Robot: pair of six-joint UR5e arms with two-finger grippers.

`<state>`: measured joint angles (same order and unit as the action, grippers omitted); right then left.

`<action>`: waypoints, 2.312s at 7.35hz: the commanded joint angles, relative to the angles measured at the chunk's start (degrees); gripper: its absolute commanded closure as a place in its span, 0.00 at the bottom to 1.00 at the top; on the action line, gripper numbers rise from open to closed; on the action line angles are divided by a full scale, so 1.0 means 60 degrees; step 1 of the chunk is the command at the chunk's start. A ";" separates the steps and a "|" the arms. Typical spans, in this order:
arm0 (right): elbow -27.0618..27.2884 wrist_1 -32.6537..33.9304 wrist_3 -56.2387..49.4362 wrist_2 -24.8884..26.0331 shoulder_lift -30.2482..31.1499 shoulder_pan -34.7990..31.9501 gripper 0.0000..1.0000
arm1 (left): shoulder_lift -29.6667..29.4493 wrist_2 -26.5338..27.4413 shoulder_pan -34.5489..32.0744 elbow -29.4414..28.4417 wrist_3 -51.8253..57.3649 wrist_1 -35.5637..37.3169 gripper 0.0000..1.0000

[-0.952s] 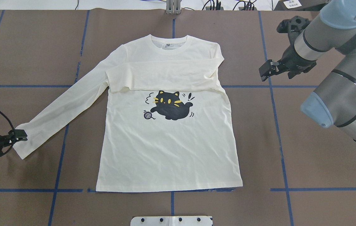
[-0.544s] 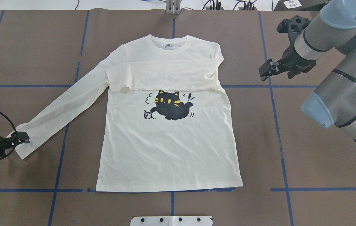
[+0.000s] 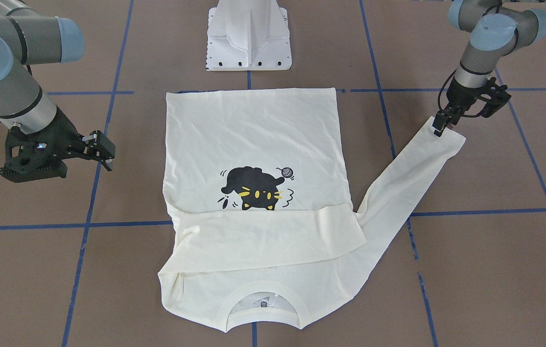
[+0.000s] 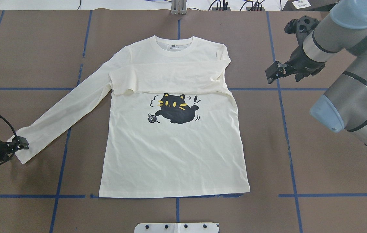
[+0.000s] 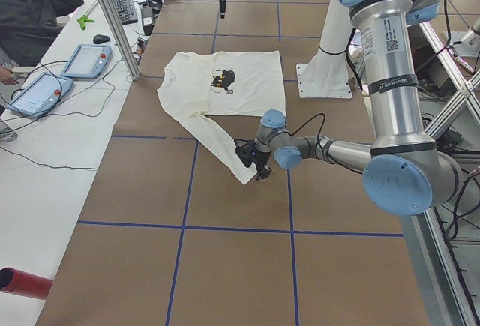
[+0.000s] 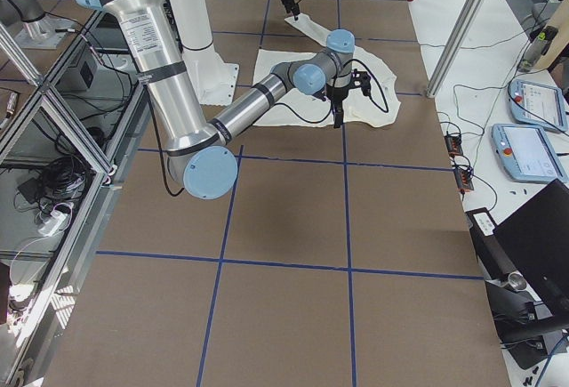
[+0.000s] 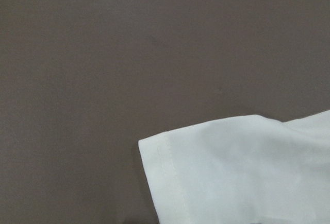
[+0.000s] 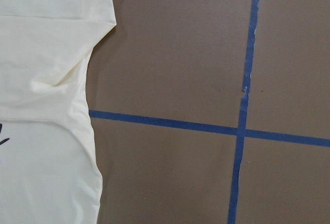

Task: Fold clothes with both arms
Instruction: 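Lower the left gripper onto the cuff of the other sleeve and grasp, then carry the grasped sleeve with the left gripper across the shirt body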

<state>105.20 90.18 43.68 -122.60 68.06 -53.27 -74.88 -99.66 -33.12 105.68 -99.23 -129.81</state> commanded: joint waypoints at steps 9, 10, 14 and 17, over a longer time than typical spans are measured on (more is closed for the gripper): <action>0.0002 0.0015 0.0000 -0.0001 -0.0006 -0.0014 0.00 | -0.0001 -0.0060 -0.0003 0.0184 0.0000 0.0029 1.00; 0.0002 0.0015 0.0000 -0.0016 -0.0006 -0.0014 0.00 | 0.0013 -0.0104 -0.0017 0.0315 0.0000 0.0029 1.00; 0.0848 0.0117 0.0001 -0.0148 0.1102 -0.0248 0.00 | -0.1370 -0.0163 -0.0934 0.1372 0.0451 0.2148 1.00; 0.1391 -0.0014 -0.0043 -0.0148 0.2159 -0.0453 0.00 | -0.5463 -0.1363 -0.2753 0.0412 0.1799 0.5145 1.00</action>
<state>112.18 90.39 43.59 -123.57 78.44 -55.61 -96.37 -105.93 -46.12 111.87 -90.89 -106.77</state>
